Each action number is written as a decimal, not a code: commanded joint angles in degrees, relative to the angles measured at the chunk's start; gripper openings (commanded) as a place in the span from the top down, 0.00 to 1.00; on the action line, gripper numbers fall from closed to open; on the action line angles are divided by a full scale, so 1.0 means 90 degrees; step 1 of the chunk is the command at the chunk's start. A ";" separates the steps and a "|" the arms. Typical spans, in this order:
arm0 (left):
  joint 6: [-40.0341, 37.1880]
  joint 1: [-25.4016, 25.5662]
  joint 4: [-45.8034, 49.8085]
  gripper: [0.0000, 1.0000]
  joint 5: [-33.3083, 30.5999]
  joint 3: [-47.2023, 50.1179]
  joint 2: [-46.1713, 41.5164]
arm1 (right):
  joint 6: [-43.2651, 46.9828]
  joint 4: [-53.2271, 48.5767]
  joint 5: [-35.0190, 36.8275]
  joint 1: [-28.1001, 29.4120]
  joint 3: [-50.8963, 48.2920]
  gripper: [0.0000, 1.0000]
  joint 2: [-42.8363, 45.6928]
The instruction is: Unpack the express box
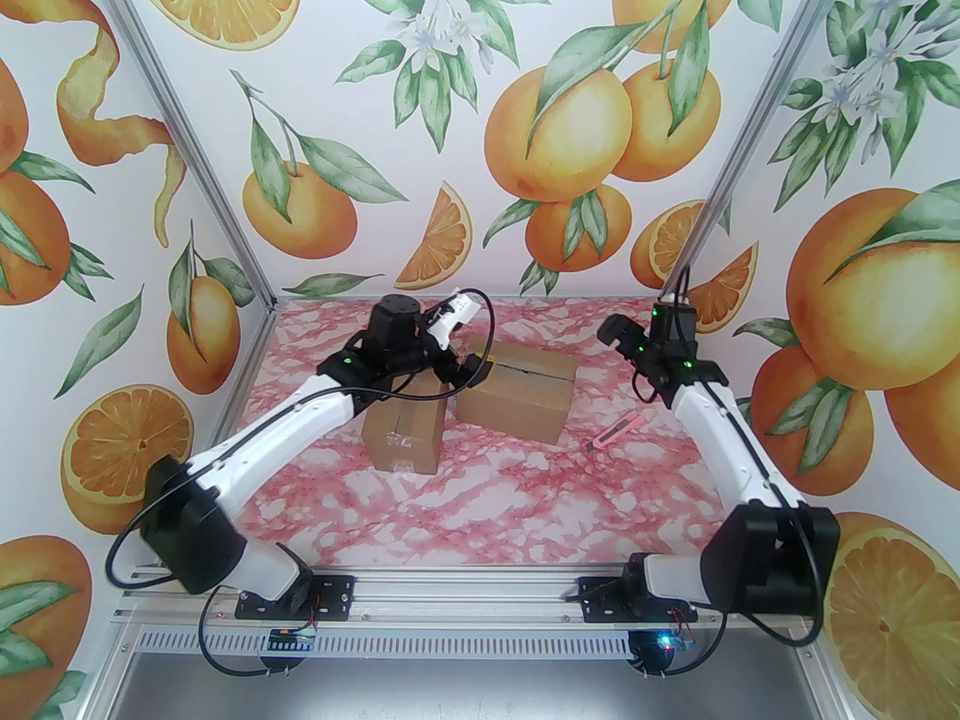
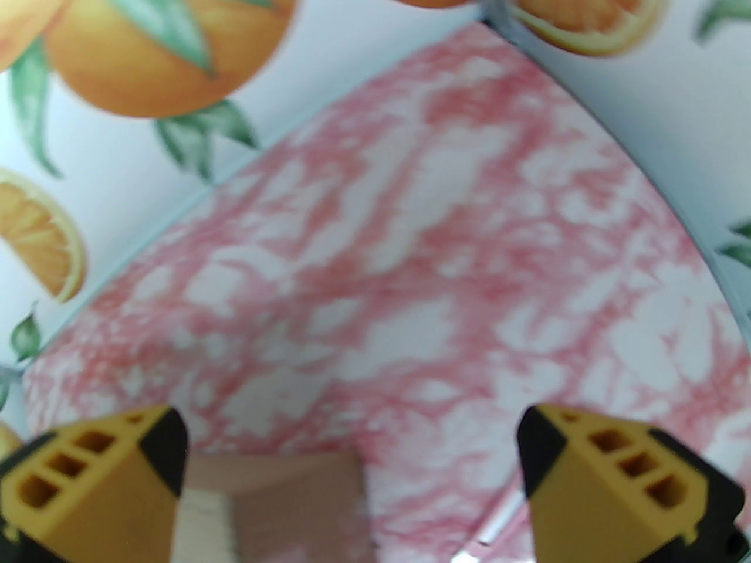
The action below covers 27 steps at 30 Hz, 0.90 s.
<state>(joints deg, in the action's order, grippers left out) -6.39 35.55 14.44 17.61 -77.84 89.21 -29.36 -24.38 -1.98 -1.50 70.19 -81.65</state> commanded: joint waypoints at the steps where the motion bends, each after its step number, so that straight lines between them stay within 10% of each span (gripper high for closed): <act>1: 0.0203 0.0030 0.0437 0.02 0.0258 -0.0562 0.0166 | 0.0645 -0.0349 -0.0610 0.0450 0.0686 0.01 -0.0431; 27: 0.3198 0.0781 0.0745 0.00 0.1075 0.0002 0.0703 | 0.1759 -0.1301 -0.1839 0.1086 0.2241 0.05 -0.2445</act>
<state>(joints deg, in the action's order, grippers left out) 17.89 42.33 23.86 26.41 -79.18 94.91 -14.59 -35.55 -15.86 8.19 88.64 -102.30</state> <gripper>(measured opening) 0.997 0.946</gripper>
